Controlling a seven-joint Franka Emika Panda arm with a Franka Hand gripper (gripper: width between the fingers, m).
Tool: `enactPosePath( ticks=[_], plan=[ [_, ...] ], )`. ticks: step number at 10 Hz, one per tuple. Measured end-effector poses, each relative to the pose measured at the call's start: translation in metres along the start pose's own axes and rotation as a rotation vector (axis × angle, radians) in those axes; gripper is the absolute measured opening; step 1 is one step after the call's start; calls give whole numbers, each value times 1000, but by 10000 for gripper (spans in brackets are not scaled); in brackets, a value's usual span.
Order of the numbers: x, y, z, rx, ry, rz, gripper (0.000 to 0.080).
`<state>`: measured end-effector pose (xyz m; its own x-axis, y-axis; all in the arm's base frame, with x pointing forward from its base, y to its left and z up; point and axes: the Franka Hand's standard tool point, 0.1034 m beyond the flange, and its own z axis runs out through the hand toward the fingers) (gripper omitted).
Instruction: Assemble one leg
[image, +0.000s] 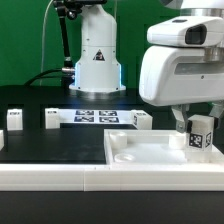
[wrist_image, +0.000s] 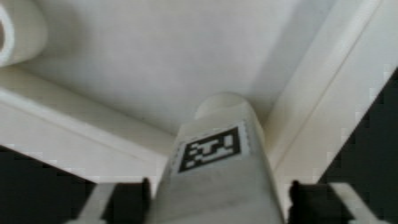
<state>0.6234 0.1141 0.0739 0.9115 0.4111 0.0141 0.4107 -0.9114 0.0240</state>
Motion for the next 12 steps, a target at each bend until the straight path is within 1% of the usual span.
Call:
enactPosePath(
  ticks=[1, 3, 6, 7, 8, 10, 12],
  plan=[
    [0, 0, 0, 2, 0, 34, 291],
    [0, 1, 0, 5, 3, 186, 291],
    [0, 1, 1, 15, 18, 512, 291],
    [0, 0, 1, 25, 31, 667, 291],
    [-1, -1, 1, 26, 33, 761, 291],
    [-1, -1, 1, 24, 34, 917, 294],
    [-4, 3, 1, 11, 28, 996, 297]
  ],
)
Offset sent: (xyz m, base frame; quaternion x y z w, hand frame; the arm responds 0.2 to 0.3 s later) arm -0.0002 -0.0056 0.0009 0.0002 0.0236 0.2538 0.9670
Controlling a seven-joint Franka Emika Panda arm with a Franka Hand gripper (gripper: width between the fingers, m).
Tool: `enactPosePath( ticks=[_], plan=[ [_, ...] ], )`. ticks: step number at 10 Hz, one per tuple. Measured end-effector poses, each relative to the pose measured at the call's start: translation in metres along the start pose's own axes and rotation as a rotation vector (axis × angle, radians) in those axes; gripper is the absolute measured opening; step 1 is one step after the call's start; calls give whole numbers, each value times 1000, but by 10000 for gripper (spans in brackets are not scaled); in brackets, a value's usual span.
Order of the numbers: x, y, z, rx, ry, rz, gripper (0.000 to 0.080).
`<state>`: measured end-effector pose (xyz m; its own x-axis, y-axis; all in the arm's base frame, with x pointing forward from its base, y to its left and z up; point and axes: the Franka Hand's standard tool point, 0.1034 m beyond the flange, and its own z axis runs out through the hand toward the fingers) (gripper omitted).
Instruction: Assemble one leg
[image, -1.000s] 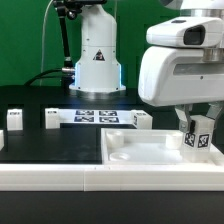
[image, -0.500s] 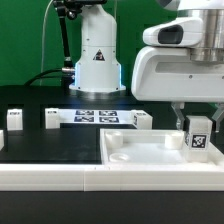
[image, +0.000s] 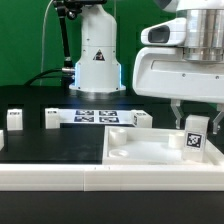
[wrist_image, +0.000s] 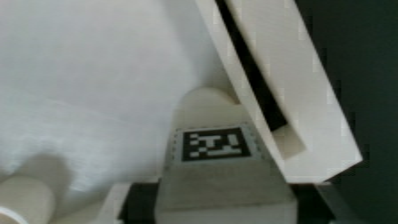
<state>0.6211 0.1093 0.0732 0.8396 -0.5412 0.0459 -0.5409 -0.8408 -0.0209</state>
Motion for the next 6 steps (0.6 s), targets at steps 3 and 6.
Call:
enactPosePath(
  ticks=[3, 6],
  plan=[
    [0, 2, 1, -3, -2, 55, 390],
    [0, 2, 1, -4, -2, 55, 624]
  ],
)
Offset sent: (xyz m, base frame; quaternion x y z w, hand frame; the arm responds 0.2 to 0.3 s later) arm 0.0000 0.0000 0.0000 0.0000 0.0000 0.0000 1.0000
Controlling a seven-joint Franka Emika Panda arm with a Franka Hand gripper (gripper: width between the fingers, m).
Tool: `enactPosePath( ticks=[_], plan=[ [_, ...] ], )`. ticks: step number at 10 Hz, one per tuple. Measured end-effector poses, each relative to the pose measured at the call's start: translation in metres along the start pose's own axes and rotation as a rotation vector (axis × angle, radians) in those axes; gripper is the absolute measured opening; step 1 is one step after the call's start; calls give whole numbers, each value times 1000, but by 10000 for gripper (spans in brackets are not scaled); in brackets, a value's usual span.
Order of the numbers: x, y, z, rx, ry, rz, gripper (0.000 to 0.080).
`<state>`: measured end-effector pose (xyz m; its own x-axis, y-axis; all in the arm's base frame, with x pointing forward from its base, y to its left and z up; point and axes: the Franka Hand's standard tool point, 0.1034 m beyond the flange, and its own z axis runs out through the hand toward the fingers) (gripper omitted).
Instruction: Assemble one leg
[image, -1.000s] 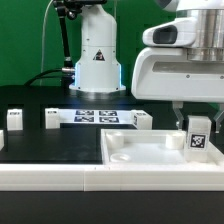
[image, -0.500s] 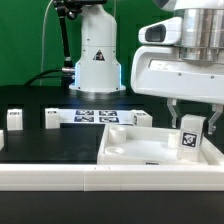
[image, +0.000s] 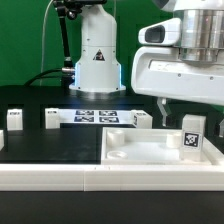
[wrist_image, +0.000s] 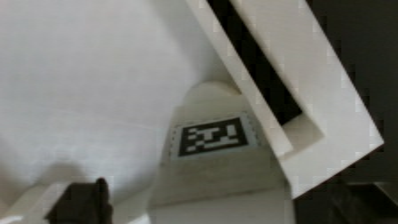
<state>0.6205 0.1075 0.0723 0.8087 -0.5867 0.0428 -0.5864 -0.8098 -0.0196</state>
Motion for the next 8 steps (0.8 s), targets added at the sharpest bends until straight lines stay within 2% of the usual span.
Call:
enactPosePath(
  ticks=[2, 8],
  plan=[
    [0, 0, 0, 0, 0, 0, 648],
    [0, 0, 0, 0, 0, 0, 649]
  ],
)
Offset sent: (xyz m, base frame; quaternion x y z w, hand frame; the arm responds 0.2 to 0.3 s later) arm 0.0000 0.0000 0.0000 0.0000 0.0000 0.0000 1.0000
